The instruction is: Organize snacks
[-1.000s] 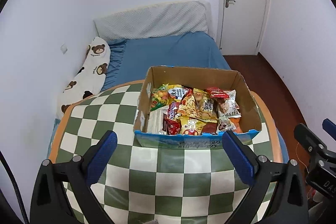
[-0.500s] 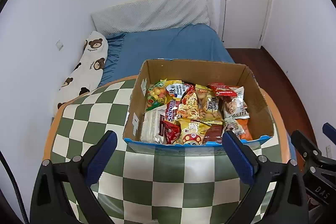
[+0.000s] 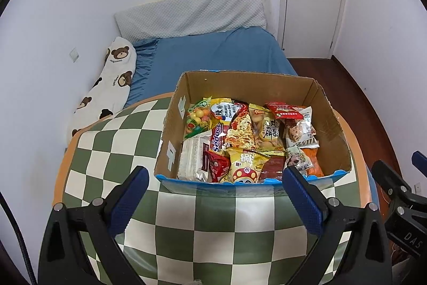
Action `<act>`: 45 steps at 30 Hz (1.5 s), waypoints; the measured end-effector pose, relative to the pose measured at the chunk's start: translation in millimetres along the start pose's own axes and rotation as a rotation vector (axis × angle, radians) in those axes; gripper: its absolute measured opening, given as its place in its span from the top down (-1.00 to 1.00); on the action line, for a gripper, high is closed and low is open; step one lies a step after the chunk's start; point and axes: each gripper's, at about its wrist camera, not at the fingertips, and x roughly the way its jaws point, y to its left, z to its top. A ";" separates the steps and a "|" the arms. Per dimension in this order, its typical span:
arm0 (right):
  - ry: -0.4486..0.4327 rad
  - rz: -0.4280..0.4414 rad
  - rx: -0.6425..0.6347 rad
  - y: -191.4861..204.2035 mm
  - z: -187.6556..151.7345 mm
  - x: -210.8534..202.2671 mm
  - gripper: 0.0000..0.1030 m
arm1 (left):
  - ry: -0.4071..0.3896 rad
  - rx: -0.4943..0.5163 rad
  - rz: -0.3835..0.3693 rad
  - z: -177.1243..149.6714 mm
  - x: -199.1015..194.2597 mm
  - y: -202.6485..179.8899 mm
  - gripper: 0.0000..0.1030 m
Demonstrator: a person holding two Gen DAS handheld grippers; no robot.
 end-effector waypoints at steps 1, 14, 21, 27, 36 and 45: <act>-0.002 -0.003 -0.001 -0.1 -0.1 -2.1 -1.00 | 0.000 -0.001 0.000 -0.1 0.0 0.1 -0.99; 0.002 -0.006 0.001 1.1 -1.3 -7.1 -1.00 | -0.011 0.005 -0.001 -2.7 -7.1 -0.1 -0.99; -0.003 -0.012 0.005 -2.1 -1.4 -12.3 -1.00 | -0.019 0.013 -0.003 -3.7 -13.0 -0.6 -0.99; -0.002 -0.013 0.009 -4.4 -0.8 -15.1 -1.00 | -0.023 0.013 0.000 -5.0 -14.5 0.0 -0.99; 0.012 0.004 0.019 -7.5 -3.9 -15.4 -1.00 | -0.021 0.029 -0.001 -10.2 -14.9 0.1 -0.99; 0.016 0.019 0.020 -7.9 -5.4 -15.0 -1.00 | -0.022 0.031 -0.003 -12.2 -15.5 -0.3 -0.99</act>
